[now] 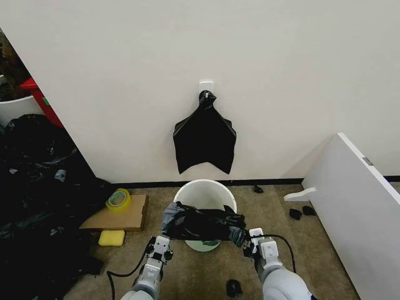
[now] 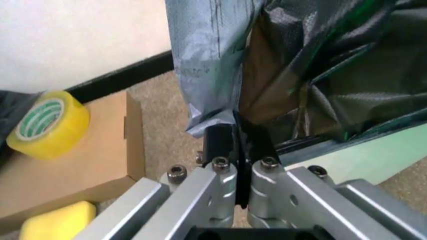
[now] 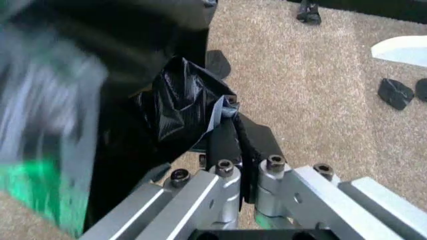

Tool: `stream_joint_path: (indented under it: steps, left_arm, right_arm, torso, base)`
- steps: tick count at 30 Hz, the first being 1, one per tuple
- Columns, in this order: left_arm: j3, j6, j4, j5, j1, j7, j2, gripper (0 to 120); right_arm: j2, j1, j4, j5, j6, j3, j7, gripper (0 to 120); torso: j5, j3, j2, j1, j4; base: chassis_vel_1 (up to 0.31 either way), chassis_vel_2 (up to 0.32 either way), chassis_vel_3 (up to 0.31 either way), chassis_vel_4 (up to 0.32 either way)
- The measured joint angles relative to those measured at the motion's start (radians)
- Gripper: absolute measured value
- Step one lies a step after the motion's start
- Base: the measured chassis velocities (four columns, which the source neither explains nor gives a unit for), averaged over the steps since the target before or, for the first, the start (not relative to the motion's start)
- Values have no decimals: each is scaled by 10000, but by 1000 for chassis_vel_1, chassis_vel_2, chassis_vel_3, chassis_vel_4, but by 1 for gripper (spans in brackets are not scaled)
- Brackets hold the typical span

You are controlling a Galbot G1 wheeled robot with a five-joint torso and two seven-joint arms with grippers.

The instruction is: Place the garbage bag over the trash bin.

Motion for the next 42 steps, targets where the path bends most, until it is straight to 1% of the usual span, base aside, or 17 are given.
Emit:
stream_joint_path:
  steps: [6,13,16,17,18,19,23,24,25,26,28,30,33,34,35,39,42]
  left_arm:
    - [-18,-78,292,-10,-60,24,-270,0]
    - [-204,-490,52,-144,49,38,-209,1]
    - [-380,-549,-213,-207,208,-18,-27,13]
    - [-467,-538,-369,-246,290,-79,72,18]
    - [-467,-538,-369,-246,290,-79,72,18]
    - [-507,-512,-459,-270,333,-124,132,21]
    - [-833,105,-1172,-368,628,-704,601,41]
    - [-897,268,-1327,-367,663,-823,688,41]
    - [-920,357,-1397,-367,680,-878,727,45]
    - [-920,357,-1397,-367,680,-878,727,45]
    - [-983,933,-1777,-452,779,-1173,900,56]
    - [-998,1175,-1982,-556,855,-1289,955,65]
    - [-987,1391,-2248,-689,1086,-1349,937,77]
    - [-987,1391,-2248,-689,1086,-1349,937,77]
    - [-969,1417,-2287,-690,1156,-1350,919,80]
    - [-943,1434,-2415,-510,1508,-1399,912,97]
    - [-1039,1391,-2738,-496,1736,-1563,1033,100]
  right_arm:
    - [63,81,-309,-152,223,36,-125,0]
    - [-35,-267,183,-243,269,118,-126,0]
    - [-151,-622,642,-252,200,220,-9,11]
    - [-212,-786,874,-252,165,260,43,18]
    - [-212,-786,874,-252,165,260,43,18]
    - [-255,-917,1058,-252,134,286,78,21]
    - [-542,-1832,2290,-149,-174,405,398,39]
    - [-585,-2009,2496,-121,-238,419,458,43]
    - [-605,-2088,2596,-110,-265,425,484,45]
    - [-605,-2088,2596,-110,-265,425,484,45]
    - [-678,-2445,2995,-91,-343,483,611,56]
    - [-697,-2592,3129,-91,-353,523,671,63]
    - [-704,-2726,3201,-105,-353,568,733,77]
    - [-704,-2726,3201,-105,-353,568,733,77]
    - [-705,-2747,3202,-108,-352,567,746,79]
    - [-703,-2877,3215,-185,-333,518,809,97]
    - [-729,-3003,3332,-297,-309,517,846,100]
  torso:
    - [-1,0,0,0,0]
    - [-1,0,0,0,0]
    - [0,0,0,0,0]
    - [-1,0,0,0,1]
    - [-1,0,0,0,1]
    - [0,0,0,0,1]
    - [-3,-1,0,-1,1]
    - [-2,-1,0,-1,0]
    - [-3,-1,0,0,-1]
    - [-3,-1,0,0,-1]
    - [-1,-2,0,0,-1]
    - [-1,-2,0,0,0]
    - [0,-2,0,-1,1]
    - [0,-2,0,-1,1]
    - [0,-2,0,-1,1]
    - [-1,-1,0,-1,0]
    - [-2,-1,0,-1,1]
  base:
    - [0,0,0,0]
    - [0,0,0,0]
    - [0,0,0,0]
    - [0,0,0,0]
    - [0,0,0,0]
    - [0,0,0,0]
    - [0,0,0,0]
    - [0,0,0,0]
    - [0,0,0,0]
    - [0,0,0,0]
    - [0,0,0,0]
    - [0,0,0,0]
    - [0,0,0,0]
    - [0,0,0,0]
    - [0,0,0,0]
    - [0,0,0,0]
    - [0,0,0,0]
